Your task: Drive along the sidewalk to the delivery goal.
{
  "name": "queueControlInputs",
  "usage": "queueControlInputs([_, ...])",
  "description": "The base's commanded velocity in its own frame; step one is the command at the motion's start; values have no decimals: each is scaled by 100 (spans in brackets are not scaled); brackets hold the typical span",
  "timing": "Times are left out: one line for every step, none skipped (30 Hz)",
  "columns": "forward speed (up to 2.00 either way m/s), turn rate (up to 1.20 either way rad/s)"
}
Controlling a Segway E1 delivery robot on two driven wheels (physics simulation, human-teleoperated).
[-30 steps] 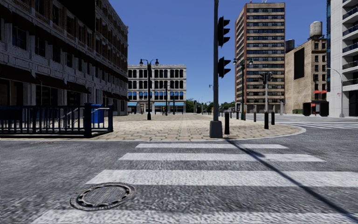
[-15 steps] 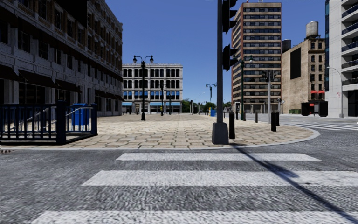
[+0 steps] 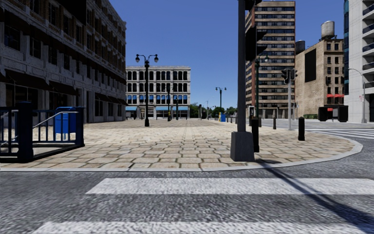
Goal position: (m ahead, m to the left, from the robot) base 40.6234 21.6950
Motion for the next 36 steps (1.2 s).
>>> queueControlInputs([200, 0])
queueControlInputs([200, 0])
queueControlInputs([200, 0])
queueControlInputs([200, 0])
queueControlInputs([200, 0])
queueControlInputs([200, 0])
queueControlInputs([200, 0])
queueControlInputs([200, 0])
queueControlInputs([200, 0])
queueControlInputs([200, 0])
queueControlInputs([200, 0])
queueControlInputs([200, 0])
queueControlInputs([200, 0])
queueControlInputs([200, 0])
queueControlInputs([200, 0])
queueControlInputs([200, 0])
queueControlInputs([200, 0])
queueControlInputs([200, 0])
queueControlInputs([200, 0])
queueControlInputs([200, 0])
queueControlInputs([200, 0])
queueControlInputs([200, 0])
queueControlInputs([200, 0])
queueControlInputs([200, 0])
queueControlInputs([200, 0])
queueControlInputs([200, 0])
queueControlInputs([200, 0])
queueControlInputs([200, 0])
queueControlInputs([200, 0])
queueControlInputs([200, 0])
queueControlInputs([200, 0])
queueControlInputs([200, 0])
queueControlInputs([200, 0])
queueControlInputs([200, 0])
queueControlInputs([200, 0])
queueControlInputs([200, 0])
